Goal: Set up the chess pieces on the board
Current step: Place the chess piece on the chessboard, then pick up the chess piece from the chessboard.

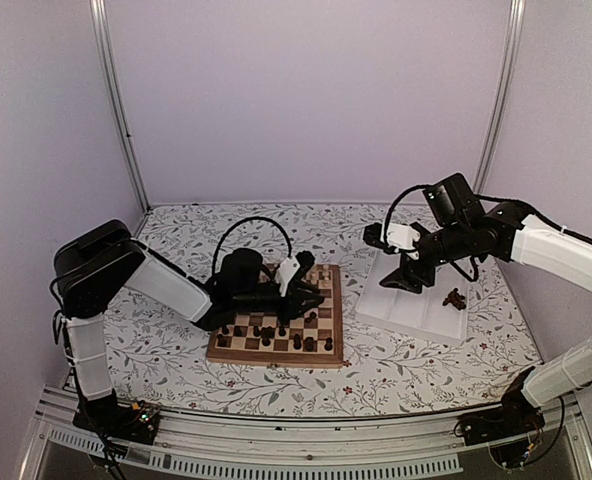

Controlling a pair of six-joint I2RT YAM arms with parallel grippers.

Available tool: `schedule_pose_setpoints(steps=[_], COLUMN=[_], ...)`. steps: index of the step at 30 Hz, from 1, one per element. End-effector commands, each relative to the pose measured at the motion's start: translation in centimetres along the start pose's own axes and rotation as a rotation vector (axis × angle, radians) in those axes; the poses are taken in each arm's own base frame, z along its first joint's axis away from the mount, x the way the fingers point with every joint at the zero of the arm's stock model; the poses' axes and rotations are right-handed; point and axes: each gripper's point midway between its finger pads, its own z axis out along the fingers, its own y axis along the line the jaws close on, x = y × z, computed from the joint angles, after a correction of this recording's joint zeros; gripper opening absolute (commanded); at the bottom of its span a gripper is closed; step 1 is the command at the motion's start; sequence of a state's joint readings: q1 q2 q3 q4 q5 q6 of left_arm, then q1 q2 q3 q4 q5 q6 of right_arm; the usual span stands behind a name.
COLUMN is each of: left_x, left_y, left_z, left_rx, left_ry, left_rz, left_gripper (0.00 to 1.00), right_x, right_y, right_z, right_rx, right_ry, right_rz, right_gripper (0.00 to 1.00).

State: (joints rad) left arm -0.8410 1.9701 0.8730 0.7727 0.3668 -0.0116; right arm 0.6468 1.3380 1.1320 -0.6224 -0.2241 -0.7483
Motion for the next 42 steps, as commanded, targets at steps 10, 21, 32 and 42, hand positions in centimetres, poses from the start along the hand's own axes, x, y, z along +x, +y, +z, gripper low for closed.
schedule_pose_setpoints(steps=[10,21,32,42], left_x=[-3.8,-14.3,-18.5,-17.2], left_y=[-0.9,1.4,2.9,2.9], left_z=[-0.9,-8.4,-16.4,-19.4], left_rx=[0.016,-0.236,-0.396,-0.422], left_ry=[-0.054,-0.177,-0.204,-0.242], left_rz=[0.014,-0.04,-0.107,-0.168], left_gripper=[0.29,0.4,0.46,0.48], right_x=[0.1,-2.8,-3.5,-2.3], right_y=[1.6,1.6,4.4,7.2], right_z=[1.2,5.8,14.3,17.4], right_rx=[-0.108,-0.241,-0.353,-0.449], right_ry=[-0.011,-0.032,0.042,0.104], right_rz=[-0.02,-0.196,-0.354,-0.429], right_gripper=[0.68,0.47,0.36,0.37])
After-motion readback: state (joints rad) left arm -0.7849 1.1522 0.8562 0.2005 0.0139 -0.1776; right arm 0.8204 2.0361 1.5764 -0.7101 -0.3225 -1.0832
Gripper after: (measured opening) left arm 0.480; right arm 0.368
